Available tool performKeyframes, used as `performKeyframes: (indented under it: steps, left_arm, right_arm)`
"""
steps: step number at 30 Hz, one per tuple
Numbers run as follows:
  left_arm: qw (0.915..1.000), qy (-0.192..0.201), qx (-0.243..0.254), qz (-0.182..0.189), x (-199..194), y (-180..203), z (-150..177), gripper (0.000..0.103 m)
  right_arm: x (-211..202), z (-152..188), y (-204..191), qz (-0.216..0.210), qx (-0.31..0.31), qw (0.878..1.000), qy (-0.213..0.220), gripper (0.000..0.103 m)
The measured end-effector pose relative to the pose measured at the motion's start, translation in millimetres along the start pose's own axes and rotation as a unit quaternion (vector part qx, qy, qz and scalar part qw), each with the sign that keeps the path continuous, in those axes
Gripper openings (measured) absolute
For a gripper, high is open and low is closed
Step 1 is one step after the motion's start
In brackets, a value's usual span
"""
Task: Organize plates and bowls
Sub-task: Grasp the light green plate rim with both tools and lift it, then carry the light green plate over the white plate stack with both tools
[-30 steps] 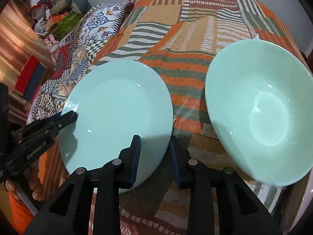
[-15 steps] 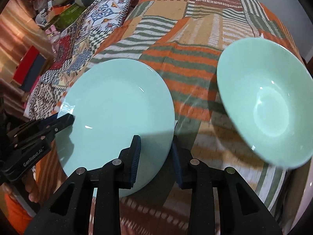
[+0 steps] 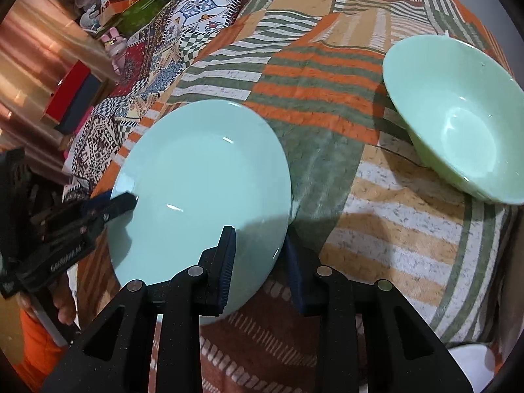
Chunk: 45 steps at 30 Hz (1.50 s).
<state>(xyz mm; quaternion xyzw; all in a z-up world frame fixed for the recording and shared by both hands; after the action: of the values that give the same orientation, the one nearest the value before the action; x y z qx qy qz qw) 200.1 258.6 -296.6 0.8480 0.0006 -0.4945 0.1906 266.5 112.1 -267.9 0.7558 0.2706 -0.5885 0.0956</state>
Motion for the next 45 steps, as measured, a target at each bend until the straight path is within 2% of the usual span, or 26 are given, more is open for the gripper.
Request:
performKeyframes:
  steps: [4, 9, 13, 20, 33, 38, 45]
  left_arm:
    - [0.9999, -0.001, 0.006, -0.009, 0.3, 2.1, -0.2, 0.023]
    - [1.0000, -0.005, -0.007, -0.003, -2.5, 3.5, 2.3, 0.023]
    - [0.9999, 0.004, -0.013, 0.005, -11.6, 10.6, 7.0, 0.023]
    - [0.9991, 0.039, -0.007, 0.018, -49.3, 31.4, 9.4, 0.023]
    - [0.9942, 0.094, 0.045, 0.025, -130.8, 97.5, 21.5, 0.023]
    - [0.9917, 0.103, 0.071, 0.030, -145.4, 128.4, 34.2, 0.023]
    - [0.9907, 0.091, 0.094, 0.037, -147.6, 170.5, 51.1, 0.023]
  right_arm:
    - [4.8, -4.2, -5.3, 0.007, -0.004, 1.000, 0.000, 0.028]
    - [-5.0, 3.5, -5.1, 0.016, -0.007, 1.000, 0.008, 0.023]
    - [-18.7, 10.4, -8.7, 0.033, -0.019, 0.999, 0.028, 0.023]
    - [-59.2, 19.4, -7.1, 0.030, -0.018, 0.996, 0.078, 0.023]
    - [-138.1, 61.7, 1.0, 0.020, -0.003, 0.988, 0.155, 0.023]
    - [-161.8, 83.0, 17.0, 0.018, 0.016, 0.984, 0.175, 0.023]
    - [-180.7, 117.3, 41.0, 0.025, 0.037, 0.981, 0.186, 0.023]
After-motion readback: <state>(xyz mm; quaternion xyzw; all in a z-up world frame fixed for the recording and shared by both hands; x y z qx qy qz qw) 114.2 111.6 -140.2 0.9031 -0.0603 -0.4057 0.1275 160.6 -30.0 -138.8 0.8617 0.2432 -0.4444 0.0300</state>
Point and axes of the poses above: each gripper's, at about its wrist camera, not at the fingertips, and x roughly the way its jaws point, y to its right, z to its underside, the point moved 3 cm from there along x, roughly the way its jaws point, and after that the axes turned 7 degrees about z, right-handed, at the moved point
